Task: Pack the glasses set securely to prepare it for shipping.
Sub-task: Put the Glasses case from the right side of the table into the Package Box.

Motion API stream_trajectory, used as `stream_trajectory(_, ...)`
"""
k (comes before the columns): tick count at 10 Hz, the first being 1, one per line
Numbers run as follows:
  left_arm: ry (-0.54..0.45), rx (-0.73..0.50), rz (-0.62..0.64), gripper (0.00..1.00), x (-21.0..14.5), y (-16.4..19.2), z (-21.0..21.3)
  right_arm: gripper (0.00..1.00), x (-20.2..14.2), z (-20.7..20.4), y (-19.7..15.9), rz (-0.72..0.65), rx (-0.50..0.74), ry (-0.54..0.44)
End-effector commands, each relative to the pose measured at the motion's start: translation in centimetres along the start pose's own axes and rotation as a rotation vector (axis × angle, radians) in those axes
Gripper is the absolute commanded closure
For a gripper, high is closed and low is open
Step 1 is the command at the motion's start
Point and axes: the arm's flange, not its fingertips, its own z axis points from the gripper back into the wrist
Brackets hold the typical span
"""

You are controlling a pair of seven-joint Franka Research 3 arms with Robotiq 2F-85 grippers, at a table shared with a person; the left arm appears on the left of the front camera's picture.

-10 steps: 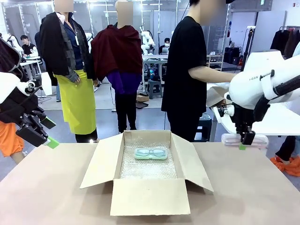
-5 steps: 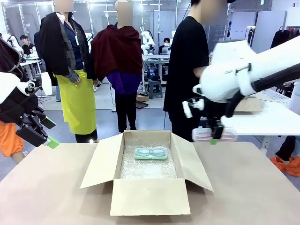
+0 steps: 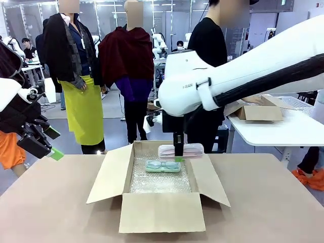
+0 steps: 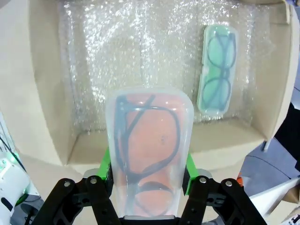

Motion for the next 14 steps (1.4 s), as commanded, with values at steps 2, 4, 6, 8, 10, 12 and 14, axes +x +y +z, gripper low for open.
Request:
stream_trajectory(2,-0.010,-0.003,-0.008,0.00,-0.1,0.1,0.1,0.59,3.7,-1.8,-0.8,-0.011,0.019,0.014)
stream_trajectory(4,-0.010,-0.003,-0.008,0.00,-0.1,0.1,0.1,0.59,4.9,-4.6,-0.7,-0.061,0.023,-0.005)
stream_trajectory(6,-0.010,-0.003,-0.008,0.00,-0.1,0.1,0.1,0.59,5.2,-8.0,-0.6,-0.093,0.043,-0.034)
stream_trajectory(8,-0.010,-0.003,-0.008,0.00,-0.1,0.1,0.1,0.59,5.3,-10.4,-0.3,-0.130,0.056,-0.045)
stream_trajectory(10,-0.010,-0.003,-0.008,0.00,-0.1,0.1,0.1,0.59,5.3,-12.4,0.5,-0.113,0.059,-0.045)
stream_trajectory(12,-0.010,-0.003,-0.008,0.00,-0.1,0.1,0.1,0.59,5.3,-13.6,0.7,-0.110,0.074,-0.031)
stream_trajectory(14,-0.010,-0.003,-0.008,0.00,-0.1,0.1,0.1,0.15,5.3,-13.4,0.8,-0.092,0.067,-0.014)
